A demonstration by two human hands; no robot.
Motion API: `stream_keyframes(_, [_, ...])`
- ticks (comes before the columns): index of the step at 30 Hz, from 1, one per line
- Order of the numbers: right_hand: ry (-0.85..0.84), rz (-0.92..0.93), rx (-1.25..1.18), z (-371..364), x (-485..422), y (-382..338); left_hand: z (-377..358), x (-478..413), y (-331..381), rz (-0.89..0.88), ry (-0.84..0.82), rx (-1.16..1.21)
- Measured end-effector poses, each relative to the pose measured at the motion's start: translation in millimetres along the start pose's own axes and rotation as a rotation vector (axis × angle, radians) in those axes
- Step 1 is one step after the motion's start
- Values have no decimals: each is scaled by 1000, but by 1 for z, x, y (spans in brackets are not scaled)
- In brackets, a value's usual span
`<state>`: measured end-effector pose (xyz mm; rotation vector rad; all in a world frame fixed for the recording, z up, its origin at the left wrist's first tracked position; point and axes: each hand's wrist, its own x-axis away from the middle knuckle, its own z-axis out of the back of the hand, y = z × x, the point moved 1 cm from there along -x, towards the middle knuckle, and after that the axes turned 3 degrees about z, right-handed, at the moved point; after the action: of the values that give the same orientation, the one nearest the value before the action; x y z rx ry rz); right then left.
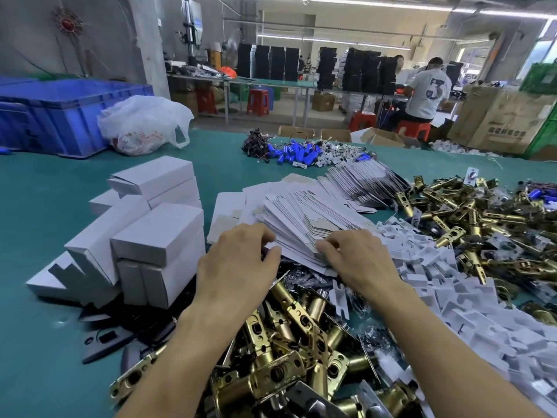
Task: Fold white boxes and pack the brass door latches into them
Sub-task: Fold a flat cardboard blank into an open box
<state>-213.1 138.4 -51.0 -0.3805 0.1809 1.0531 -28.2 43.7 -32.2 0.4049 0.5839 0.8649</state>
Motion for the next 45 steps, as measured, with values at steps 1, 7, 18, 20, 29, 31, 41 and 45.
stream_keyframes(1, [6, 1, -25, 0, 0, 2, -1, 1, 0, 0, -15, 21])
stream_keyframes(7, [27, -55, -256, -5, 1, 11, -2, 2, 1, -16, -47, 43])
stream_keyframes(18, [20, 43, 123, -2, 0, -8, -4, 3, 6, -6, -134, 326])
stream_keyframes(20, [113, 66, 77, 8, 5, -15, -3, 3, 10, 51, -197, 536])
stream_keyframes(29, [419, 276, -587, 41, 74, -74, 9, 2, 21, 499, -601, 1431])
stream_keyframes(31, [249, 342, -575, 39, 80, -76, 6, 2, 22, 466, -652, 1477])
stream_keyframes(41, [277, 323, -584, 44, 77, -59, 2, 10, 26, 218, -923, 1699])
stream_keyframes(45, [337, 356, -530, 46, 77, -56, -2, 15, 26, 284, -992, 1683])
